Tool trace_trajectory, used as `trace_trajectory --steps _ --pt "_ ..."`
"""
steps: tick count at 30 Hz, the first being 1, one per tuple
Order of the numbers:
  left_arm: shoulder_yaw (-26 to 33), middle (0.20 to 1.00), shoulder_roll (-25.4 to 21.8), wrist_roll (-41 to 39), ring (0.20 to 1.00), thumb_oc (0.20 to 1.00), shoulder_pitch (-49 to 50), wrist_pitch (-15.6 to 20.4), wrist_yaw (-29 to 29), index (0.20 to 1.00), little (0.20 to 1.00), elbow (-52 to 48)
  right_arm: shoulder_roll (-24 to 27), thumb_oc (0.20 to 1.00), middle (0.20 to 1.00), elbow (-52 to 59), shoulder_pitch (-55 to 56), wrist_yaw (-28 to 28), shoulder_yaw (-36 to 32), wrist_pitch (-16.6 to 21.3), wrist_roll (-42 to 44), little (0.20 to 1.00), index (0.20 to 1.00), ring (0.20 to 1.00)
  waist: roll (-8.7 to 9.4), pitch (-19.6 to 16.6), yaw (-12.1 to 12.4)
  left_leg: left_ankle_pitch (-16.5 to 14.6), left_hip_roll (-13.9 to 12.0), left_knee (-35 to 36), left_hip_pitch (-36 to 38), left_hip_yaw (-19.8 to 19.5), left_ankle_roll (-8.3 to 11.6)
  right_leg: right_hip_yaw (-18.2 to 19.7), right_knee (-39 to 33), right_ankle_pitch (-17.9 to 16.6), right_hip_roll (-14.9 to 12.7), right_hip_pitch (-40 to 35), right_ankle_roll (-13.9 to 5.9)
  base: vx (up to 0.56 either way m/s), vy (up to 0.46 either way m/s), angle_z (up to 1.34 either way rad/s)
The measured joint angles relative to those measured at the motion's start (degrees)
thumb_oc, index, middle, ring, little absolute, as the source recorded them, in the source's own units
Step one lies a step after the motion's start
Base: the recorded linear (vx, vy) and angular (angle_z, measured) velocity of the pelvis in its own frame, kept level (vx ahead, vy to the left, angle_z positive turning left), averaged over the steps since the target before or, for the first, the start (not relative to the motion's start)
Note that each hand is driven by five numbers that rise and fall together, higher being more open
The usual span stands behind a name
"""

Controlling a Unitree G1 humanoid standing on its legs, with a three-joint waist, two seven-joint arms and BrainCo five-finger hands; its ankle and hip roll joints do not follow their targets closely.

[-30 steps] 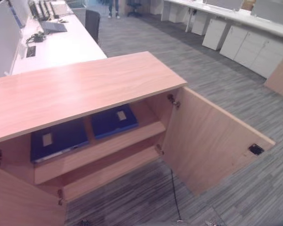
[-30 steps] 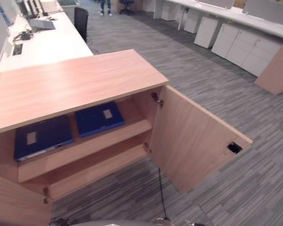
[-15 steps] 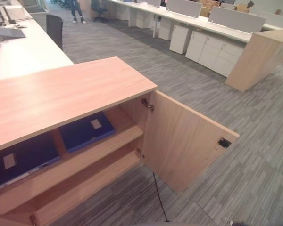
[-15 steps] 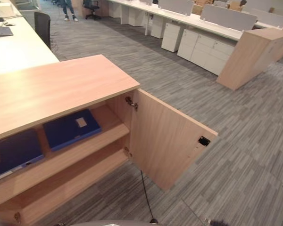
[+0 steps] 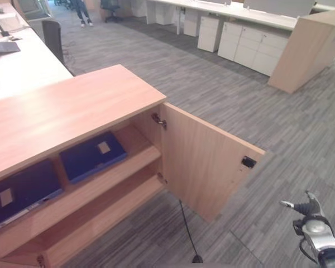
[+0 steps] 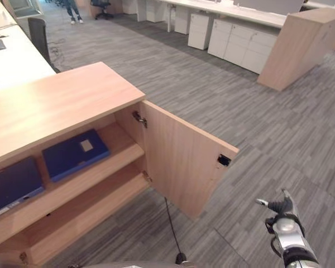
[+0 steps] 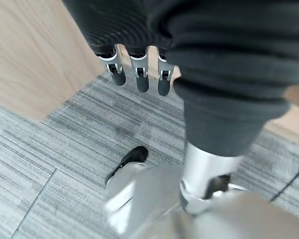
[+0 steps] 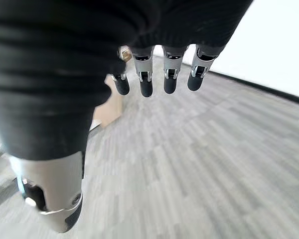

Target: Put the empty folder in the office cabinet

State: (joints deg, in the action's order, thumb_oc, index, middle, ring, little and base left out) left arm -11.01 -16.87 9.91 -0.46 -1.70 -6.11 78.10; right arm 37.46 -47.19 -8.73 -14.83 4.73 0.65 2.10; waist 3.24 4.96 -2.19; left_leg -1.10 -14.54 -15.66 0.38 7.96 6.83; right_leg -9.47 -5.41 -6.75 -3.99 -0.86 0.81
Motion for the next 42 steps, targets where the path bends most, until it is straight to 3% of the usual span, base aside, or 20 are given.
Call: trace_trajectory --steps 1,2,3,4,5,7,10,18,30,34,37,38,40,42 --pt "-0.02 1.0 0.33 0.0 1.0 1.0 0.01 0.28 0.04 1.0 1.0 -0.11 0.22 1.0 1.0 0.61 -0.54 0.28 0.26 0.03 -0.02 1.0 1.0 1.0 0.08 0.2 -0.38 -0.71 3.22 1.39 -0.73 -0.01 -1.04 -0.28 0.0 -0.1 -0.64 -0.06 -0.16 -0.01 0.0 0.09" --pt "-0.02 1.0 0.56 0.0 1.0 1.0 0.01 0.46 0.06 1.0 1.0 -0.14 0.38 1.0 1.0 1.13 -0.49 0.37 0.27 0.06 -0.02 1.0 1.0 1.0 -0.24 0.15 -0.58 -1.1 3.91 2.23 -1.14 0.37 -1.72 -0.62 0.01 -0.13 -0.59 -0.06 -0.29 0.0 0.042 0.17" --pt "-0.05 1.0 0.9 0.05 1.0 1.0 -0.13 0.43 0.09 1.0 1.0 -0.12 0.66 1.0 1.0 3.27 -0.37 0.73 0.52 0.1 -1.16 1.0 1.0 1.0 -1.01 0.17 -1.12 -1.99 4.65 6.02 -0.09 4.2 -3.68 -1.04 -0.01 -0.16 0.12 0.25 -0.87 0.0 0.029 0.14" --pt "-0.1 1.0 0.94 0.05 1.0 1.0 -0.19 0.39 0.13 1.0 1.0 -0.11 0.73 1.0 1.0 3.97 -0.49 0.97 1.0 0.13 -1.48 1.0 1.0 1.0 -1.62 -0.21 -1.15 -2.59 4.69 9.01 1.49 4.14 -4.05 -1.08 0.0 -0.21 0.53 0.24 -1.07 0.0 0.046 0.09" --pt "-0.29 1.0 0.88 0.06 1.0 1.0 -0.09 0.39 0.07 1.0 1.0 -0.12 0.68 1.0 1.0 4.48 -0.78 1.11 1.8 0.27 -1.69 1.0 1.0 1.0 -1.39 -0.23 -0.93 -1.78 5.1 11.86 2.68 3.96 -2.1 -1.06 0.02 -0.61 0.84 0.31 -1.76 -0.01 0.034 0.02" --pt "-0.31 1.0 0.78 0.08 1.0 1.0 0.01 0.3 0.09 1.0 1.0 0.13 0.6 1.0 1.0 5.04 -0.9 1.37 2.27 0.65 -1.69 1.0 1.0 1.0 -0.39 0.0 -0.46 -1.34 6.02 12.72 2.87 3.92 -2.16 -1.27 0.01 -0.86 0.02 0.38 -2.56 0.0 0.062 0.07" --pt "-0.24 1.0 0.76 0.07 1.0 1.0 0.37 0.01 0.14 1.0 1.0 0.23 0.59 1.0 1.0 11.16 -0.98 2.65 2.71 1.21 -1.64 1.0 1.0 1.0 -0.5 -0.01 -0.46 -0.44 7.35 14.58 4.09 3.47 -2.73 -1.73 0.01 -0.94 -1.2 -0.35 -3.84 -0.01 0.071 0.12" --pt "-0.18 1.0 1.35 0.58 1.0 1.0 3.29 0.3 0.7 1.0 1.0 0.2 0.69 1.0 1.0 17.07 -3.32 7.61 6.82 2.97 2.24 1.0 1.0 1.0 -3.95 -2.16 -0.17 0.54 7.15 17.6 6.2 2.85 -2.37 -2.43 -0.02 -0.49 -0.7 -1.43 -4.34 -0.01 0.044 0.05" --pt "0.0 1.0 1.72 0.59 1.0 1.0 4.86 0.39 1.75 1.0 1.0 0.42 -0.13 1.0 1.0 17.9 -3.49 10.38 12.61 2.94 8.65 1.0 1.0 1.0 -3.9 -2.77 -0.39 0.91 6.84 19.06 6.93 2.99 -2.32 -2.29 -0.02 -0.29 -0.31 -1.81 -4.2 0.0 0.01 -0.01" --pt "0.13 1.0 2.15 0.59 1.0 1.0 5.23 0.33 1.73 1.0 1.0 0.45 -0.74 1.0 1.0 20.03 -2.38 12.04 14.74 2.85 16.04 1.0 1.0 1.0 -3.63 -3.47 -0.54 0.96 6.66 19.47 6.98 2.99 -2.28 -2.21 -0.03 -0.32 -0.14 -1.57 -4.15 0.0 0.004 -0.06" --pt "0.39 1.0 3.16 0.66 1.0 1.0 5.34 0.45 1.93 1.0 1.0 0.38 -1.34 1.0 1.0 24.94 -0.03 14.79 17.09 2.48 27.0 1.0 1.0 1.0 -3.45 -3.75 -1.05 1.16 6.35 19.63 7.11 3.0 -2.05 -2.19 -0.03 -0.44 0.02 -1.52 -4.06 0.01 -0.002 -0.06" --pt "0.4 1.0 3.16 0.71 1.0 1.0 5.48 0.37 1.93 1.0 1.0 0.44 -1.89 1.0 1.0 27.66 1.77 18.3 19.41 2.74 34.46 1.0 1.0 1.0 -3.34 -3.85 -1.38 1.24 6.02 19.56 7.17 3.02 -1.93 -2.18 -0.03 -0.58 0.4 -1.47 -3.86 0.0 0.0 -0.08" --pt "0.36 1.0 3.28 0.73 1.0 1.0 5.19 0.49 2.03 1.0 1.0 0.42 -2.27 1.0 1.0 29.49 1.84 21.3 23.14 2.85 35.09 1.0 1.0 1.0 -3.4 -3.99 -1.2 1.52 5.66 19.64 7.04 2.86 -1.48 -2.28 -0.03 -0.57 0.64 -1.45 -3.79 0.0 0.001 -0.02" --pt "0.62 1.0 2.97 2.21 1.0 1.0 6.83 0.75 1.59 1.0 1.0 -1.44 -1.97 1.0 1.0 36.52 2.72 21.88 31.35 0.81 38.11 1.0 1.0 1.0 -2.82 -4.79 -1.18 1.65 5.05 19.81 7.01 2.8 -1.25 -2.53 -0.03 -0.57 1.31 -1.14 -3.73 0.0 -0.002 -0.08"
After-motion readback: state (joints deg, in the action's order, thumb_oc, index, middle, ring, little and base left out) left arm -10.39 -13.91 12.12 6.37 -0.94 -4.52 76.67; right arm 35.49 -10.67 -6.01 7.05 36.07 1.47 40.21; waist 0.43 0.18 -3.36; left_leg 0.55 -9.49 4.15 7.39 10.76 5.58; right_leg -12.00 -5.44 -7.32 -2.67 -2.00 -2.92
